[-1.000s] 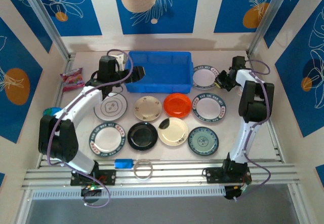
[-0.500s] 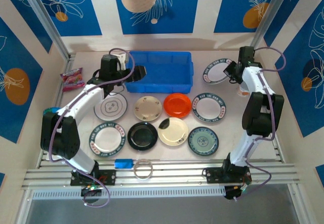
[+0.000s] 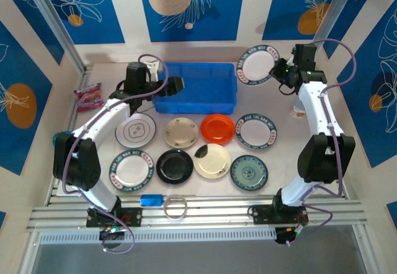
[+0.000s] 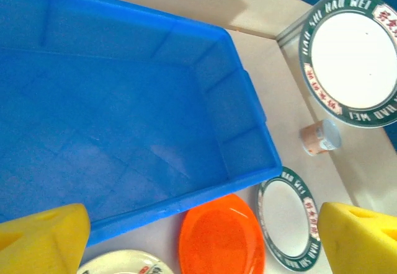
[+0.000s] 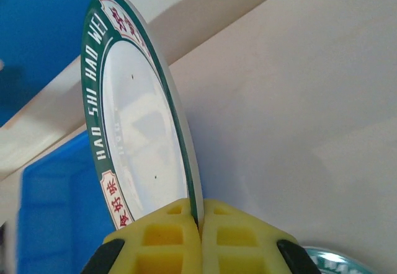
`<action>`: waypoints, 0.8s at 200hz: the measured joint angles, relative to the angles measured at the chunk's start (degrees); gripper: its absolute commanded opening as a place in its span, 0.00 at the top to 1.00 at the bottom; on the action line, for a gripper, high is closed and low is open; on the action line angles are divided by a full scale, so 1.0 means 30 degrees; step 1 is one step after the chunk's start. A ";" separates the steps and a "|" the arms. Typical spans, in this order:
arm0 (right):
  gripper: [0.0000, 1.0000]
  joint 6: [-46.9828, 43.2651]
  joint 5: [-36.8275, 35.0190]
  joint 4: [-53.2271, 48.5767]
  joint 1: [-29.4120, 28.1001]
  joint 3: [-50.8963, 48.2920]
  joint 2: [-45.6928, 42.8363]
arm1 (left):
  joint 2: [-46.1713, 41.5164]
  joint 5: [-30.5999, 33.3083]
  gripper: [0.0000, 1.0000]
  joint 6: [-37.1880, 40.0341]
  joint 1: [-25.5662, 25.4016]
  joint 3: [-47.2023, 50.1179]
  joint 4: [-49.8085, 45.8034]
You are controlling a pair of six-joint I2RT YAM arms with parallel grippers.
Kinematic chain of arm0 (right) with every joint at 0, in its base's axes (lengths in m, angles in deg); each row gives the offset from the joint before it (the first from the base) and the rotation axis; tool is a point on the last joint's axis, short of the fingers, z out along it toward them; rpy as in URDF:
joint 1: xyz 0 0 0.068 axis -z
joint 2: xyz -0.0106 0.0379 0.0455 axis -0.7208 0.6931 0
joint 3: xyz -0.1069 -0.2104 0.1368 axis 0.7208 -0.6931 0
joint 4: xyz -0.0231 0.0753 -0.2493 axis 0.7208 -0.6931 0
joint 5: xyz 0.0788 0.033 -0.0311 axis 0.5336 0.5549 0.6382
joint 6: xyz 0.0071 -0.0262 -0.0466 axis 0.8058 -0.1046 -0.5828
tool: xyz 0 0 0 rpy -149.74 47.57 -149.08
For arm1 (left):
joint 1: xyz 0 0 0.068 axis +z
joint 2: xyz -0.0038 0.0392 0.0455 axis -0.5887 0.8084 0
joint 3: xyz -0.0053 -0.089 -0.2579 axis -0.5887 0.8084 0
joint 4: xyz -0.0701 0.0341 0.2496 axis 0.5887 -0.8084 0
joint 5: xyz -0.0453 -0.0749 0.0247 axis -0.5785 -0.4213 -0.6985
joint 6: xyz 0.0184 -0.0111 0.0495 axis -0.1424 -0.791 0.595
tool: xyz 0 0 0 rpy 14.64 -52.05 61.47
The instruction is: Place the plates into the plastic bin on the countertop
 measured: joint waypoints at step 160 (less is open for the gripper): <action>1.00 0.0007 0.7031 0.1625 -0.4481 -0.0015 0.1523 | 0.2572 -0.3577 0.41 -0.5013 -0.0051 -0.0503 0.4932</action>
